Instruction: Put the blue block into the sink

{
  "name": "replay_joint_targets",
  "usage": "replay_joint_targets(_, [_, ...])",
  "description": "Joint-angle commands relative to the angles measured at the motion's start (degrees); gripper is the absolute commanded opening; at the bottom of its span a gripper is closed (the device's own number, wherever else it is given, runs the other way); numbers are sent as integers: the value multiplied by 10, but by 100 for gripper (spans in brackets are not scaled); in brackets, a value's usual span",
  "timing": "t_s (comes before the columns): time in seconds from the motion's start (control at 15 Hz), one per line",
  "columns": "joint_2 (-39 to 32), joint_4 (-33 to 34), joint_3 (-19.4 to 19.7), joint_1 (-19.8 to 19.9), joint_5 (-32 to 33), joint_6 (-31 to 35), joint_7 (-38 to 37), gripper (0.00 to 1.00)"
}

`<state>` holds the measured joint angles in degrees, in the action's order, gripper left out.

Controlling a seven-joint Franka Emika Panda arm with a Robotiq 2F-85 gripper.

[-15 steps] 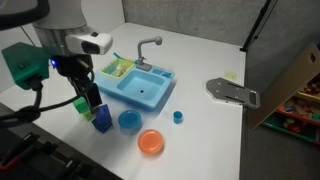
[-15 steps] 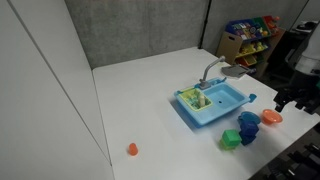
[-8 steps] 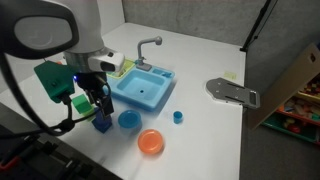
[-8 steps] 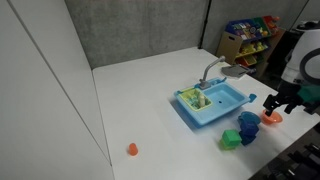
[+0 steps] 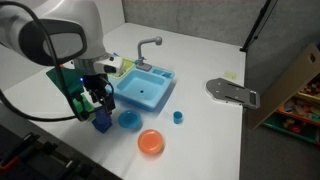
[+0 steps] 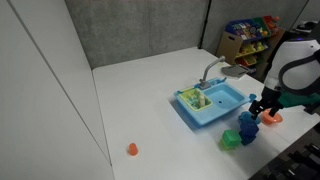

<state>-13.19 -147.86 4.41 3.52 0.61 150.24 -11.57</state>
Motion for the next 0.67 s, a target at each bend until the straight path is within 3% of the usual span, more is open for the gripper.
replay_joint_targets(0.0, [-27, 13, -1, -27, 3, 19, -24, 100])
replay_joint_targets(0.6, [-84, 24, 12, -65, 6, 59, -45, 100])
